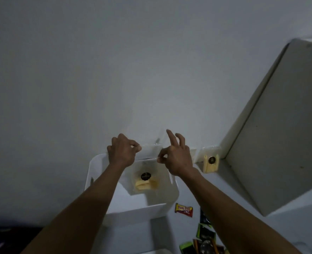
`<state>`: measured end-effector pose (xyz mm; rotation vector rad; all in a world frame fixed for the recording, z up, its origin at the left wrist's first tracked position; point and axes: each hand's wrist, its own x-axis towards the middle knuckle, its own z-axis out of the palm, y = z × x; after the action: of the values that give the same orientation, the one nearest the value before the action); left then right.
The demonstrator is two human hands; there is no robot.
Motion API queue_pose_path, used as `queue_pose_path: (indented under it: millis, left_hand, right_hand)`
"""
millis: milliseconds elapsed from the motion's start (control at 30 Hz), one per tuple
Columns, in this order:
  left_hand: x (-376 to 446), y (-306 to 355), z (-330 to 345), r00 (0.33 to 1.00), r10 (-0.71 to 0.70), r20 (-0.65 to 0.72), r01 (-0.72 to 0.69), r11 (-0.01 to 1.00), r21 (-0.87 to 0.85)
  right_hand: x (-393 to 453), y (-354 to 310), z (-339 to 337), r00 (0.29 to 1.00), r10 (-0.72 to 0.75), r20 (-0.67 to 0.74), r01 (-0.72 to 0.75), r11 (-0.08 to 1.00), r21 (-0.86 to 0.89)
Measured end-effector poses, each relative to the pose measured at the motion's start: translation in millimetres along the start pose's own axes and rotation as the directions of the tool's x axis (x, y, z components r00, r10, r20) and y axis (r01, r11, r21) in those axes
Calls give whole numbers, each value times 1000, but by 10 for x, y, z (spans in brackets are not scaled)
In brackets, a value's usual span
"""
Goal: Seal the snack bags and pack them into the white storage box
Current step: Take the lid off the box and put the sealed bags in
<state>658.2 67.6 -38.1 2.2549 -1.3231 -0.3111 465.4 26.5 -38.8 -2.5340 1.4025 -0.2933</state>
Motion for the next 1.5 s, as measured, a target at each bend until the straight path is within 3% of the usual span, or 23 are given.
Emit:
queue_pose_path:
  millis: [267,433,733,900,1133,1500]
  left_hand:
    - [156,-188,665,998,-44,38,40,993,108]
    - [245,-247,859,997,-78,19,75,992,98]
    - [309,-331,949,994,-81,-67,79,997,-24]
    - [196,-327,737,980,-66,-187,35,985,-167]
    - [-231,-252,264,968,-84,-236,21,966,-257]
    - [-1064,909,799,990,86,-111,-124,907,-403]
  right_hand:
    - [298,310,612,998,68,-6,-68,998,8]
    - [377,404,876,980,116,-161,-105,991,79]
    - [550,449,988,980,166,-114,-154,982,108]
    - [459,424,835,970,204,-131,-184,971,151]
    - [-99,453,344,941,303,-151,-260,932,252]
    - [-950,1412,-337,885,447,-134,-393,869,300]
